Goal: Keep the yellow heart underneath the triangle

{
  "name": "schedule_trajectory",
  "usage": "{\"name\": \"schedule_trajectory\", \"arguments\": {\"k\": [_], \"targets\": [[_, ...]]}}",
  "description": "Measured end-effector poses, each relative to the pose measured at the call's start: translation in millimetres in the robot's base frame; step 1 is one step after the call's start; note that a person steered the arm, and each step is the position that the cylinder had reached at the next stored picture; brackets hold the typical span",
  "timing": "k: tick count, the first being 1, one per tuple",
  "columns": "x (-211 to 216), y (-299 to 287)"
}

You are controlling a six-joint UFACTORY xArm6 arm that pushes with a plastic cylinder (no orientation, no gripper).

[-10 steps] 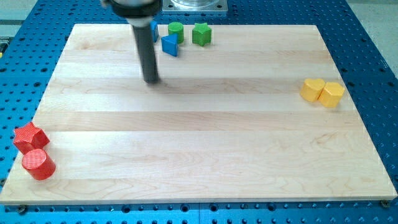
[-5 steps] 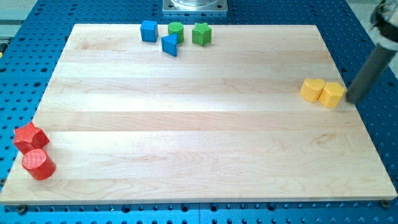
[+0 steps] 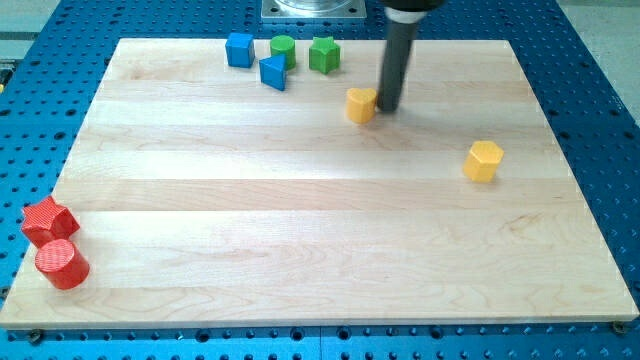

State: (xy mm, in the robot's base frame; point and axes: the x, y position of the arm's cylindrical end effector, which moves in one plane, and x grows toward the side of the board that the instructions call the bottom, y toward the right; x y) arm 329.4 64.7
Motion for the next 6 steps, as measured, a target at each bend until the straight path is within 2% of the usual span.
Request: {"name": "schedule_trajectory", "arguments": {"k": [1, 2, 3, 4, 5, 6], "targets": [[1, -57], [45, -1], [57, -62], [45, -89], [50, -117], [50, -42]]}}
